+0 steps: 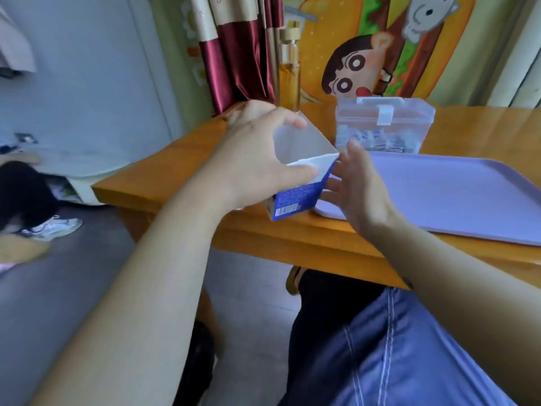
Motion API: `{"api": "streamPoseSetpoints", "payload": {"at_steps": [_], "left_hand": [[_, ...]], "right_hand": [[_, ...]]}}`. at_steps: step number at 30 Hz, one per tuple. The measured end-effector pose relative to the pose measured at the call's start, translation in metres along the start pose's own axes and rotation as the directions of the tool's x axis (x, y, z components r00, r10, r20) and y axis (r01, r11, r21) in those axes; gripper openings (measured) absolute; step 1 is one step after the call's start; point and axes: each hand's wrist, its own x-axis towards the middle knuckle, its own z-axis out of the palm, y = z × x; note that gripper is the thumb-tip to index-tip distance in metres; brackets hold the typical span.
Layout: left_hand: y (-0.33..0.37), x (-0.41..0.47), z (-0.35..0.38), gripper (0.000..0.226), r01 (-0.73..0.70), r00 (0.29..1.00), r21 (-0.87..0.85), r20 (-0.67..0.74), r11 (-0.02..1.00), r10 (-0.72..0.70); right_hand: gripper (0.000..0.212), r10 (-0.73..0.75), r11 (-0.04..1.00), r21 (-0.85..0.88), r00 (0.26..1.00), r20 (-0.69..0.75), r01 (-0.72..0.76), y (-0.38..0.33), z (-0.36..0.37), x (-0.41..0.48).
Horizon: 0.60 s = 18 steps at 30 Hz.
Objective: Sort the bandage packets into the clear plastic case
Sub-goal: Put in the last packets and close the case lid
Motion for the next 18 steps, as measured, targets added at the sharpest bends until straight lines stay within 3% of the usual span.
{"api": "streamPoseSetpoints", "payload": {"at_steps": [2, 4, 5, 7, 8, 11, 13, 15, 18], "left_hand": [[-0.002, -0.022, -0.022, 0.04, 0.046, 0.991, 0.05, 0.12, 0.998, -0.052], [-0.013, -0.051, -0.022, 0.03, 0.142, 0.965, 0.106, 0.208, 0.984, -0.162], [-0.019, -0.062, -0.015, 0.025, 0.209, 0.924, 0.111, 0.304, 0.972, -0.234], [-0.034, -0.094, 0.0, 0.022, 0.395, 0.75, 0.137, 0.523, 0.909, -0.405], [-0.043, -0.101, 0.001, 0.024, 0.425, 0.723, 0.122, 0.55, 0.897, -0.418], [-0.075, -0.111, 0.0, 0.029, 0.311, 0.773, 0.243, 0.497, 0.919, -0.394], [-0.102, -0.125, 0.027, 0.027, 0.363, 0.714, 0.255, 0.541, 0.896, -0.444], [-0.137, -0.148, 0.066, 0.026, 0.406, 0.668, 0.316, 0.538, 0.858, -0.514], [-0.19, -0.181, 0.118, 0.027, 0.479, 0.631, 0.423, 0.442, 0.769, -0.637]], "right_hand": [[0.037, 0.057, 0.996, -0.066, 0.998, 0.009, -0.056, 0.011, 0.018, -0.001], [0.024, 0.006, 0.952, -0.306, 0.998, 0.068, 0.016, 0.02, 0.036, -0.002], [0.02, -0.046, 0.88, -0.465, 0.992, 0.115, 0.095, 0.021, 0.039, 0.0], [0.008, -0.103, 0.687, -0.691, 0.972, 0.213, 0.224, 0.033, 0.057, 0.001], [0.012, -0.135, 0.598, -0.756, 0.963, 0.232, 0.266, 0.039, 0.064, 0.002], [0.035, -0.188, 0.311, -0.88, 0.931, 0.312, 0.358, 0.063, 0.09, 0.004], [0.044, -0.183, 0.121, -0.926, 0.925, 0.333, 0.358, 0.075, 0.102, 0.005], [0.047, -0.196, 0.008, -0.935, 0.917, 0.346, 0.355, 0.086, 0.113, 0.005], [0.04, -0.241, -0.079, -0.935, 0.904, 0.354, 0.345, 0.102, 0.124, 0.005]]}}
